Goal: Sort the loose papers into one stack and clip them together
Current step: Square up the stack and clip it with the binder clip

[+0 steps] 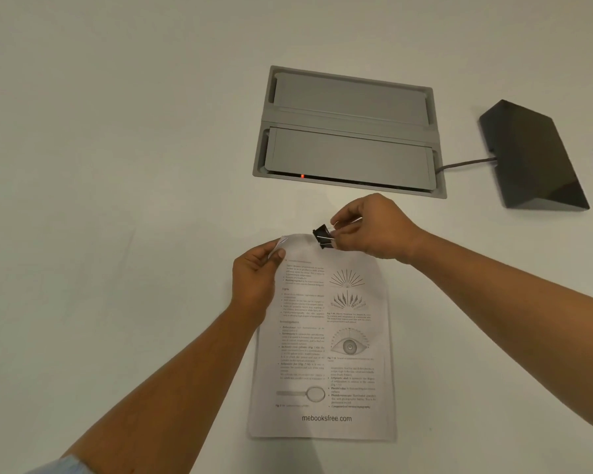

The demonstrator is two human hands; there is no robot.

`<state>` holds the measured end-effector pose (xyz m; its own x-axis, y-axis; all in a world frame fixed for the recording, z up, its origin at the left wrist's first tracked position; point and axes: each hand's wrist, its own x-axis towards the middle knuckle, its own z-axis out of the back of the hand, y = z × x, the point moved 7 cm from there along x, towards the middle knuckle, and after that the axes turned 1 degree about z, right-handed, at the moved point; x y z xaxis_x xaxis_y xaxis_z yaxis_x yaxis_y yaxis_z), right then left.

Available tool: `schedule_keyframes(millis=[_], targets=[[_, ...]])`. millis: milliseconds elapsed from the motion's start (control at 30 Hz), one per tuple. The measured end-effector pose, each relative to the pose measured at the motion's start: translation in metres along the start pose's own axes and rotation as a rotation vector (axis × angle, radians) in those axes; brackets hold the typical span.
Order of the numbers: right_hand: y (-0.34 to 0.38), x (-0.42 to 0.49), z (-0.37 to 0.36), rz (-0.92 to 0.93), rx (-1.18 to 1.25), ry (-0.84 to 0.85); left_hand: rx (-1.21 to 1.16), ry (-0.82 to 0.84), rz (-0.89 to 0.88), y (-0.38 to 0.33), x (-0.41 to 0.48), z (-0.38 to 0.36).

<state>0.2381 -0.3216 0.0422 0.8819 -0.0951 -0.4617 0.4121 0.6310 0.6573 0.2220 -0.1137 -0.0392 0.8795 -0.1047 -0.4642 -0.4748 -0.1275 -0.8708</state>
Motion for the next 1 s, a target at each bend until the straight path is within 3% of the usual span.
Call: schedule_keyframes(millis=[333, 833, 1000], targets=[[0.041, 0.013, -0.014, 0.285, -0.359, 0.076, 0.005, 0.018, 0.033, 0.002, 0.001, 0.002], [0.061, 0.044, -0.021, 0.41, -0.48, 0.199, 0.017, 0.038, 0.042, 0.006, 0.003, 0.003], [0.06, 0.05, -0.035, 0.393, -0.53, 0.313, 0.004, 0.036, 0.042, 0.009, 0.005, 0.003]])
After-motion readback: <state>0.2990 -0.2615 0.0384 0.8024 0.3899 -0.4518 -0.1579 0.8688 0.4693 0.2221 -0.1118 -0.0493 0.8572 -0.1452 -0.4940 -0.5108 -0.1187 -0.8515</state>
